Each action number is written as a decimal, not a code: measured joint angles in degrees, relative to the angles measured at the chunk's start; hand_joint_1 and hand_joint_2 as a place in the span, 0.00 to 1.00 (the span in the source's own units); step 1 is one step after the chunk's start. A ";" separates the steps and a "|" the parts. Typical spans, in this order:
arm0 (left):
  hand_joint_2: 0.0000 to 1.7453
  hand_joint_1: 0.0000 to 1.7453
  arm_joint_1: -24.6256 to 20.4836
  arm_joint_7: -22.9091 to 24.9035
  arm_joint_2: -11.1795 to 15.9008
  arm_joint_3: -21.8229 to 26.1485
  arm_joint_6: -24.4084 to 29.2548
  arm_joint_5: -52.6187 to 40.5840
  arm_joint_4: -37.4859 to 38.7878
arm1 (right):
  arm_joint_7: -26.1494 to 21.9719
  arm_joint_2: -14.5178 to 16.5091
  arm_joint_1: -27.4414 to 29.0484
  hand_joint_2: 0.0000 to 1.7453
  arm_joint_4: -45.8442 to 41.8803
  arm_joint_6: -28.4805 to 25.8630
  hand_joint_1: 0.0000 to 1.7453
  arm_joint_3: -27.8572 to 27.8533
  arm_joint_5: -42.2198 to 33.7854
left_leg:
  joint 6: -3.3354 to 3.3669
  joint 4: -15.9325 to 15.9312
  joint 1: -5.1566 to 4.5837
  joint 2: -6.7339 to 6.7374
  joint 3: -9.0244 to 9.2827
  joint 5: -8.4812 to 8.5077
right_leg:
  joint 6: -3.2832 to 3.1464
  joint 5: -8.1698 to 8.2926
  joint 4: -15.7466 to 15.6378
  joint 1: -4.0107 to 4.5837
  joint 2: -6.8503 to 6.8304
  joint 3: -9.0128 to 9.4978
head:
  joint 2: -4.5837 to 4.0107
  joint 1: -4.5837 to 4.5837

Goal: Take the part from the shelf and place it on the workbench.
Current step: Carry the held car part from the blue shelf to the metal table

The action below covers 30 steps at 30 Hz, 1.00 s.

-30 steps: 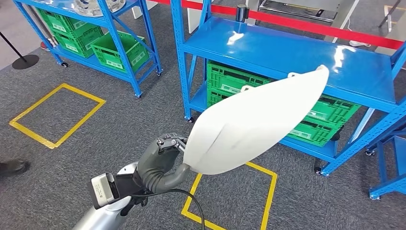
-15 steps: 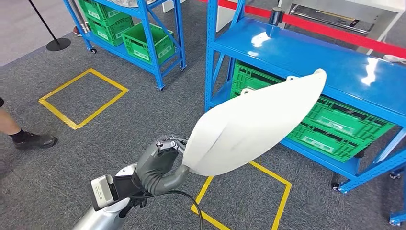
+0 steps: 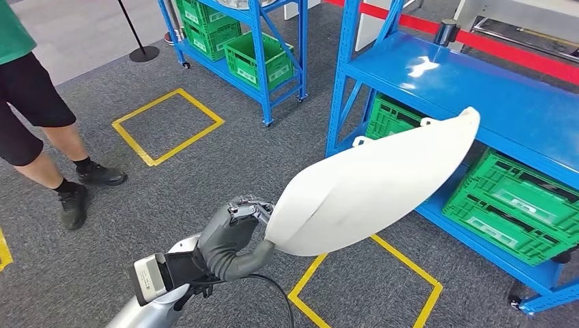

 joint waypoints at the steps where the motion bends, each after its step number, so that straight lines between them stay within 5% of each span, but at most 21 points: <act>1: 1.00 1.00 0.13 0.01 0.15 0.05 0.04 -0.27 -0.19 | -0.15 -0.29 0.05 0.00 -0.01 -0.08 0.00 0.28 0.27 | -0.16 2.27 -0.02 1.46 -0.98 -1.48 | -0.34 0.11 -0.12 -0.05 -0.67 -0.04 | 0.00 -0.20; 3: 1.00 1.00 0.26 0.52 0.28 0.09 -0.18 -0.86 -0.31 | -0.23 -1.04 0.30 0.00 -0.01 -0.26 0.00 0.73 0.80 | -0.48 9.58 0.04 3.73 -4.14 -5.54 | -0.63 0.12 -0.11 0.14 -2.11 -0.19 | 0.00 -0.55; 5: 1.00 1.00 0.25 1.21 0.28 0.05 -0.58 -1.15 0.01 | -0.21 -1.74 0.50 0.00 -0.01 -0.36 0.00 1.20 1.25 | -0.67 14.38 0.12 4.32 -5.92 -7.32 | -0.67 0.11 -0.08 0.29 -3.71 -0.35 | 0.00 -0.57; 7: 1.00 1.00 0.15 1.55 0.21 0.00 -0.80 -1.20 0.38 | 0.17 -2.17 0.51 0.00 -0.01 -0.39 0.00 1.67 1.60 | -0.50 10.89 0.11 4.97 -3.43 -5.17 | -0.63 0.10 -0.04 0.39 -5.11 -0.35 | 0.00 -0.62; 9: 1.00 1.00 -0.11 1.68 0.07 -0.04 -0.82 -1.24 0.52 | 0.98 -2.52 0.50 0.00 -0.01 -0.38 0.00 1.94 1.84 | 0.09 3.04 -0.19 7.36 1.15 -2.38 | -0.39 -0.04 0.08 0.60 -6.29 -0.21 | 0.00 -0.70; 11: 1.00 1.00 -0.30 1.69 -0.14 -0.07 -0.71 -1.26 0.51 | 1.69 -3.02 0.56 0.00 -0.01 -0.38 0.00 2.07 1.95 | 0.77 -1.11 -0.59 8.90 3.26 -1.53 | 0.18 -0.14 0.16 0.82 -7.29 -0.09 | 0.00 -0.68; 14: 1.00 1.00 -0.17 1.57 -0.27 -0.07 -0.58 -1.23 0.44 | 1.87 -3.72 0.51 0.00 -0.01 -0.38 0.00 2.42 2.14 | 1.65 -1.84 -0.76 7.24 3.17 -1.17 | 1.23 -0.33 0.15 0.67 -8.21 0.19 | 0.00 -0.64; 16: 1.00 1.00 -0.15 1.47 -0.42 -0.07 -0.58 -1.16 0.37 | 1.84 -4.05 0.51 0.00 -0.01 -0.21 0.00 2.68 2.30 | 2.31 -2.39 -0.43 5.96 3.35 -0.63 | 1.87 -2.32 2.88 0.41 -5.48 -0.77 | 0.00 -0.49; 18: 1.00 1.00 -0.07 1.44 -0.62 -0.08 -0.58 -1.09 0.43 | 1.82 -4.33 0.79 0.00 -0.01 -0.06 0.00 2.86 2.52 | 2.66 -2.50 -0.20 4.64 3.26 -0.37 | 2.26 -6.00 9.90 0.26 -2.14 -4.00 | 0.00 -0.22; 20: 1.00 1.00 0.22 1.45 -0.71 -0.09 -0.58 -1.06 0.54 | 1.68 -4.54 1.13 0.00 -0.01 -0.08 0.00 3.06 2.85 | 2.71 -2.40 -0.18 3.08 3.10 -0.31 | 2.47 -7.64 15.56 0.22 -1.35 -6.94 | 0.00 -0.10; 22: 1.00 1.00 0.43 1.45 -0.71 -0.09 -0.62 -1.03 0.63 | 1.25 -4.61 1.21 0.00 -0.01 -0.08 0.00 3.34 3.36 | 2.58 -2.15 -0.09 1.48 3.03 -0.28 | 2.55 -5.07 13.34 0.04 -1.12 -6.17 | 0.00 -0.04; 25: 1.00 1.00 0.52 1.48 -0.68 -0.08 -0.66 -1.07 0.69 | 0.84 -4.64 1.11 0.00 0.00 -0.07 0.00 3.92 4.31 | 1.73 -1.47 -0.04 -0.68 2.70 -0.44 | 2.59 -0.43 2.70 -0.51 1.91 -1.22 | 0.00 0.06; 27: 1.00 1.00 0.74 1.54 -0.47 -0.07 -0.52 -1.35 0.69 | 0.77 -4.64 0.97 0.00 0.01 -0.07 0.00 4.51 4.86 | 0.84 -1.38 -0.03 -1.91 2.21 -0.28 | 2.08 -0.36 0.55 -0.44 2.96 -0.32 | 0.00 0.07; 29: 1.00 1.00 1.02 1.66 0.03 -0.07 -0.37 -1.67 0.69 | 0.49 -4.52 0.69 0.00 0.01 -0.07 0.00 5.00 5.09 | 0.06 -1.47 0.17 -2.47 1.78 -0.04 | 1.15 -0.06 0.35 -0.39 1.66 -0.35 | 0.00 0.06; 30: 1.00 1.00 1.07 1.70 0.32 -0.07 -0.32 -1.76 0.72 | 0.26 -4.43 0.59 0.00 0.01 -0.07 0.00 5.15 5.10 | -0.19 -0.77 0.15 -1.47 1.35 -0.48 | 0.66 0.08 0.21 -0.40 1.01 -0.32 | 0.00 -0.07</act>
